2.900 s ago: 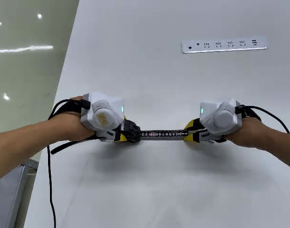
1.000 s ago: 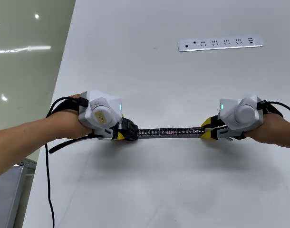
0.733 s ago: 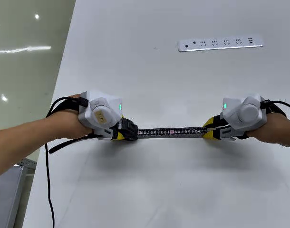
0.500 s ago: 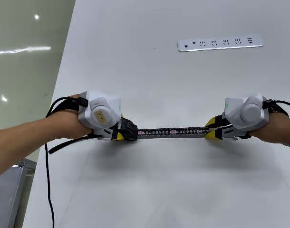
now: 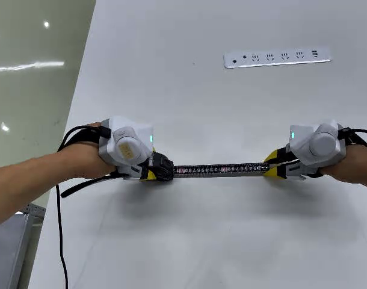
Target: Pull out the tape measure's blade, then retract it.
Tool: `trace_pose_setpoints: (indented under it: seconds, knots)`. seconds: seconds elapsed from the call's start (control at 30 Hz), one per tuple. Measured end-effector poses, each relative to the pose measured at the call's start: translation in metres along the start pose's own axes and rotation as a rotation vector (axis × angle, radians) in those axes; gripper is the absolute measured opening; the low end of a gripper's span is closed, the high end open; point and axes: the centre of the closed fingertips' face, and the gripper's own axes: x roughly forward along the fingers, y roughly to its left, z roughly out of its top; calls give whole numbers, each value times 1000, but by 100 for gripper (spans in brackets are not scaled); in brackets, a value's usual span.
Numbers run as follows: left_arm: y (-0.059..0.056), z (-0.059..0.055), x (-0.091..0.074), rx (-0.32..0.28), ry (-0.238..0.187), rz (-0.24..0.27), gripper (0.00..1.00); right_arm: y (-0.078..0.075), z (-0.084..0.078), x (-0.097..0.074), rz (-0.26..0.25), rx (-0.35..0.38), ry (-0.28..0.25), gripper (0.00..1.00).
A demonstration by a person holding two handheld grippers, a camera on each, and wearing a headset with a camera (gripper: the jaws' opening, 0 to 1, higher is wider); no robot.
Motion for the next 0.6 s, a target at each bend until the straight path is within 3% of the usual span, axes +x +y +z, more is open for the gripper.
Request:
trace_pose_setpoints:
  seconds: [0.6]
  knots:
    - [-1, 0, -1, 2, -7, 10, 30, 0, -2, 1, -5, 15, 1, 12]
